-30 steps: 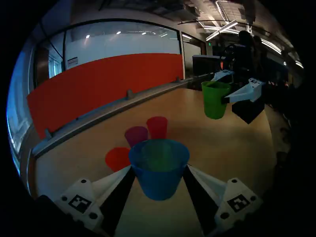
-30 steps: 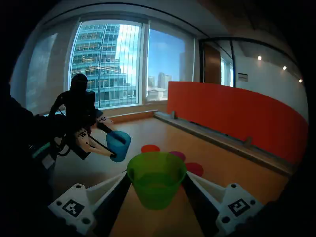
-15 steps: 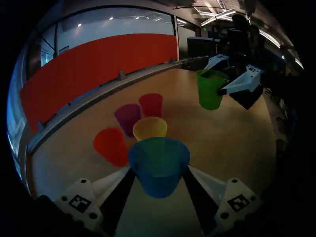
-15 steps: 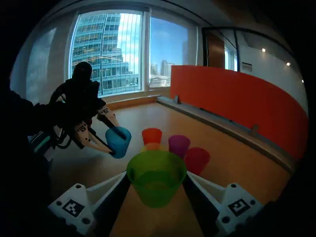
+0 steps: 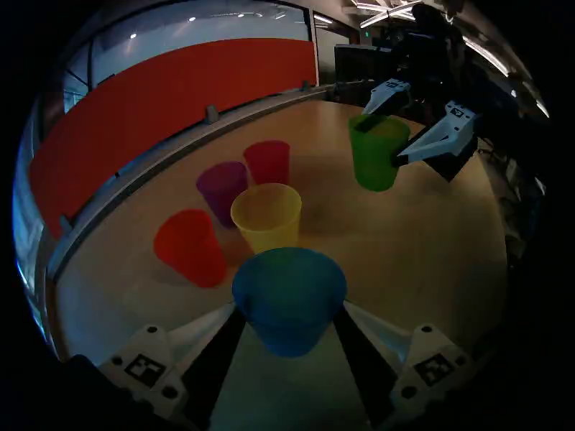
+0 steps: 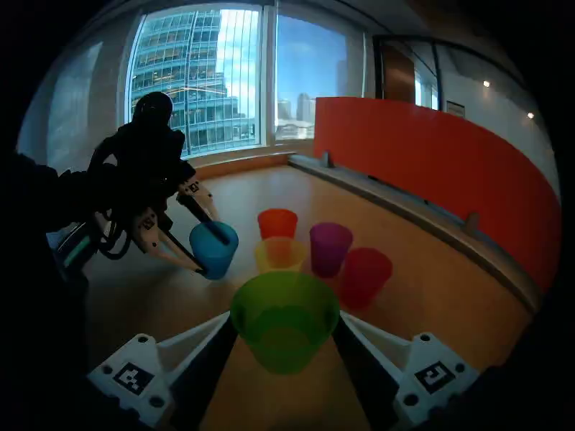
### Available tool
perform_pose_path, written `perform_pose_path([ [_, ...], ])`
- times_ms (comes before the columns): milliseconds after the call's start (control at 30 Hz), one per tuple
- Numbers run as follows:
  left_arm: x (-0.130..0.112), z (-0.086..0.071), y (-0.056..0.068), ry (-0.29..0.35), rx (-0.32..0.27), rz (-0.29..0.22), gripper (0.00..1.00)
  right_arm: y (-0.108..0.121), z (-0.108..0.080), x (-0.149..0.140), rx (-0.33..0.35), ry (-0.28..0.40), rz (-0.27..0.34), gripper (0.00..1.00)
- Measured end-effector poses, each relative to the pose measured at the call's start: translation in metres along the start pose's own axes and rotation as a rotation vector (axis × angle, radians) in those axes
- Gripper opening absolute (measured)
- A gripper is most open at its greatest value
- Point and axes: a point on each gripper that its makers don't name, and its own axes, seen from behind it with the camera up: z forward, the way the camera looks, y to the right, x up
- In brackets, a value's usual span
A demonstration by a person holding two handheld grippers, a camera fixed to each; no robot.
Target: Pour water
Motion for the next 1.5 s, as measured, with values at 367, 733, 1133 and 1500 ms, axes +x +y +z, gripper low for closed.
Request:
perform_pose_path([
  [367,-0.009,0.009,0.002,-0.006,-0.011,-0.013,0.82,0.001,0.008,-0.014,-0.001,-0.024,0.007,0.9],
  [733,-0.013,0.007,0.002,0.006,-0.011,-0.028,0.82,0.0,0.015,-0.026,-0.003,-0.044,0.005,0.9],
  [1133,-0.026,0.009,0.003,-0.015,-0.02,-0.043,0.82,0.001,0.023,-0.046,-0.009,-0.073,0.015,0.9],
  [1500,-0.03,0.007,0.005,-0.024,-0.026,-0.034,0.82,-0.001,0.03,-0.055,-0.008,-0.085,0.017,0.9],
])
